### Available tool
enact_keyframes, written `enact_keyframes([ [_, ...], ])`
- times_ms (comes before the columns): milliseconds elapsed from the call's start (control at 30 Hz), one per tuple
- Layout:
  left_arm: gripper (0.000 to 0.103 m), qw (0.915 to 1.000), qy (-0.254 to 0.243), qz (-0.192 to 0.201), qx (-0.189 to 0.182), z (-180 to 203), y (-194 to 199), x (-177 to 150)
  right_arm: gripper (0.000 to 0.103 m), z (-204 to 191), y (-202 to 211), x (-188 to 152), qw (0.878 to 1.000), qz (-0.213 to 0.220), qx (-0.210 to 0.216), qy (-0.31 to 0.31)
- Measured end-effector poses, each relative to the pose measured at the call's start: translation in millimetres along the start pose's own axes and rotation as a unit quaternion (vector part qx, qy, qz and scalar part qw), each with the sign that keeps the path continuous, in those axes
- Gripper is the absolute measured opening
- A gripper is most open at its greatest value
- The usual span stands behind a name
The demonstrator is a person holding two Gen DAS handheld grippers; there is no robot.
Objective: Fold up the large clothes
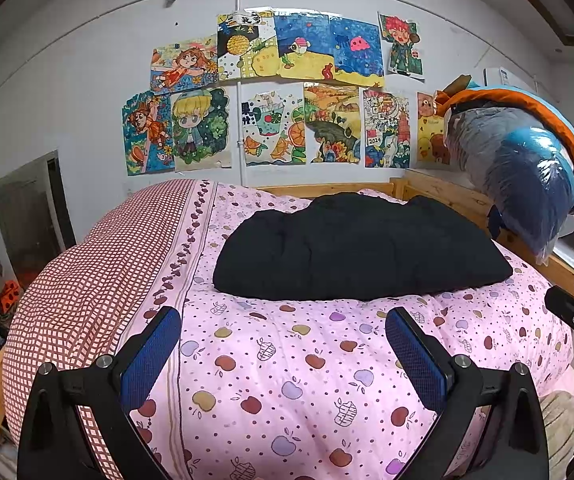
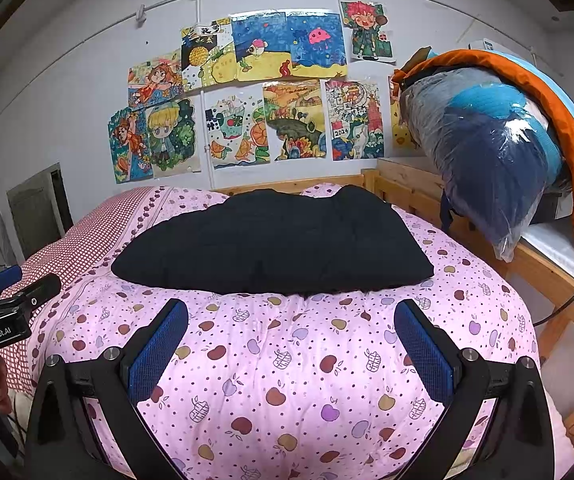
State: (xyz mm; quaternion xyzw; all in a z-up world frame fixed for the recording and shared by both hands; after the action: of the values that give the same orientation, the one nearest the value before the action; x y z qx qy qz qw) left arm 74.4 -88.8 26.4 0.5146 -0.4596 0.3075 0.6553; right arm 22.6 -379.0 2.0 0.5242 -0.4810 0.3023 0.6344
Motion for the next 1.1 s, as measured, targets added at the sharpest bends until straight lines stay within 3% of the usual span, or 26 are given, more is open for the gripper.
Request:
enact_keyframes([
  [633,0.103,1.0000,0.002,0.000,0.000,-2,0,1,0.101,-1,0,0,1.000,0.000,0.000,0.000],
  [1100,0.103,0.9989,-0.019,0.033,0.029,-3,11,8,0.101,-3,-3,-6,1.000,-0.007,0.004,-0.006],
])
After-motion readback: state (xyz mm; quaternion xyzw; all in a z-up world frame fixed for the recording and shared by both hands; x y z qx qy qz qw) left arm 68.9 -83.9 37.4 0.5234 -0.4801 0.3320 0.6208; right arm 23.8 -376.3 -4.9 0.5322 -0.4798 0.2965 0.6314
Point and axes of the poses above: each gripper's, at about its wrist camera, not at the fingertips, and y roughly against the way its jaws point, z to its right, x to its top, the point moved 8 cm from there along -y, roughly the way its jaws point, and after that the axes turned 11 degrees about -x, right-handed, at the moved point
